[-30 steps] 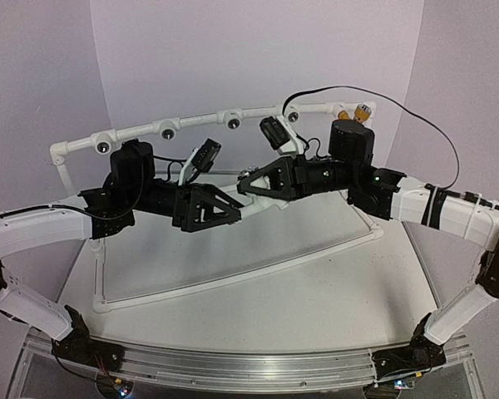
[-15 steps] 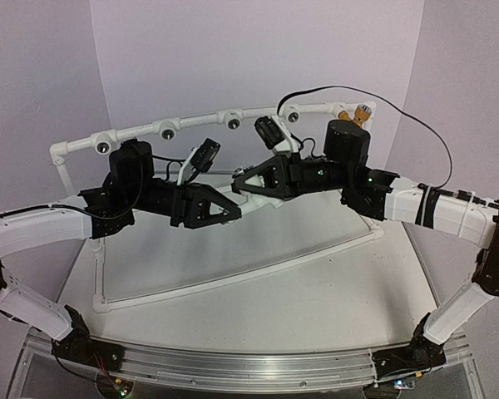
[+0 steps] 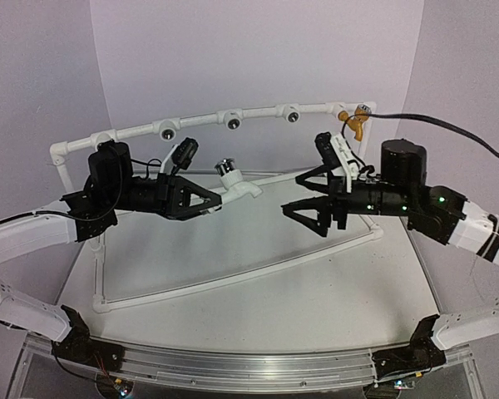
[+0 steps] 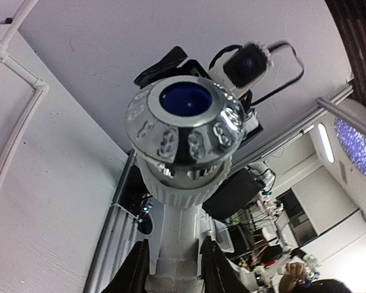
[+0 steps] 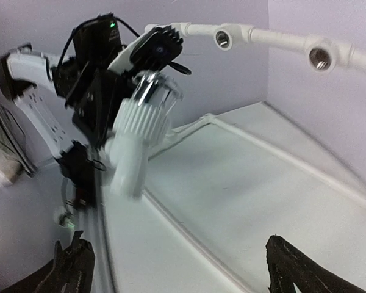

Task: Install the water faucets
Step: Pass from the left arm to the right

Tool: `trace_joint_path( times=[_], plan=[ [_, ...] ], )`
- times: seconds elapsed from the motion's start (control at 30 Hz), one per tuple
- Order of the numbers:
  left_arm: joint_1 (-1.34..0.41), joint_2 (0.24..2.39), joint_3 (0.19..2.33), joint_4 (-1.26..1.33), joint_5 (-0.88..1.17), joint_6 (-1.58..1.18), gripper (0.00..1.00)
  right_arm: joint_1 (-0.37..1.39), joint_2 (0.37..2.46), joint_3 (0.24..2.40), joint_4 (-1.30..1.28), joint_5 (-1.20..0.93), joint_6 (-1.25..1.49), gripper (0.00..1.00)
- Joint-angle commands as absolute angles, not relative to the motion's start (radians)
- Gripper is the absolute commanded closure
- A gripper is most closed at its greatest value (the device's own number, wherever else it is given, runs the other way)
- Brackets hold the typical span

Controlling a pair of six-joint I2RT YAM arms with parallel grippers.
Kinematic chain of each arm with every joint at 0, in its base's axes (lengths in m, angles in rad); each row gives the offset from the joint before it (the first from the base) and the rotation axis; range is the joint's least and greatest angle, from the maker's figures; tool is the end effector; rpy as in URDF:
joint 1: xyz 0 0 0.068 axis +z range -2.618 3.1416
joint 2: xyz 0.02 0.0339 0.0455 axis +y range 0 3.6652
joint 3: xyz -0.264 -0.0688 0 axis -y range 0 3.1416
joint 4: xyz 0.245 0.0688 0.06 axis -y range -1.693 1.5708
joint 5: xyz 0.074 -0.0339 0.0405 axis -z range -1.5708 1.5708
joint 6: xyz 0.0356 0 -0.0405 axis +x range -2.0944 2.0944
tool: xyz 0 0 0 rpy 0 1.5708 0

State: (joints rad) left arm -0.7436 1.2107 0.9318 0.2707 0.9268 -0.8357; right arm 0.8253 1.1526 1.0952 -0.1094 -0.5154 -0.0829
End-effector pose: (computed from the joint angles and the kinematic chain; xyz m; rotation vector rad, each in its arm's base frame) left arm 0.1827 -0.2067 0.3500 0.7896 1.7965 -1.8570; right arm 0.1664 0.2061 0.3832 -1.1353 1.4231 0.9815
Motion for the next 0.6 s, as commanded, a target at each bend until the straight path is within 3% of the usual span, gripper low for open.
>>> trace_joint_path(
  times=[0.0, 0.2, 0.33, 0.5, 0.57],
  plan=[
    [-0.729, 1.132, 0.936, 0.330, 1.008, -1.114, 1.00, 0.837, 1.074, 1.062, -0.145, -0.406, -0.783, 0.02],
    [-0.729, 1.106, 0.898, 0.328, 1.080, -1.299, 1.00, 0.880, 1.159, 1.117, -0.011, -0.557, -1.266, 0.05],
    [-0.729, 1.094, 0.857, 0.331, 1.087, -1.446, 1.00, 0.925, 1.252, 1.206, -0.009, -0.687, -1.320, 0.09],
    [-0.729, 1.050, 0.791, 0.340, 1.057, -1.675, 1.00, 1.022, 1.342, 1.208, -0.015, -0.660, -1.441, 0.11],
    [-0.729, 1.038, 0.732, 0.458, 1.046, -1.818, 1.00, 1.033, 1.360, 1.175, 0.028, -0.696, -1.410, 0.14]
  ],
)
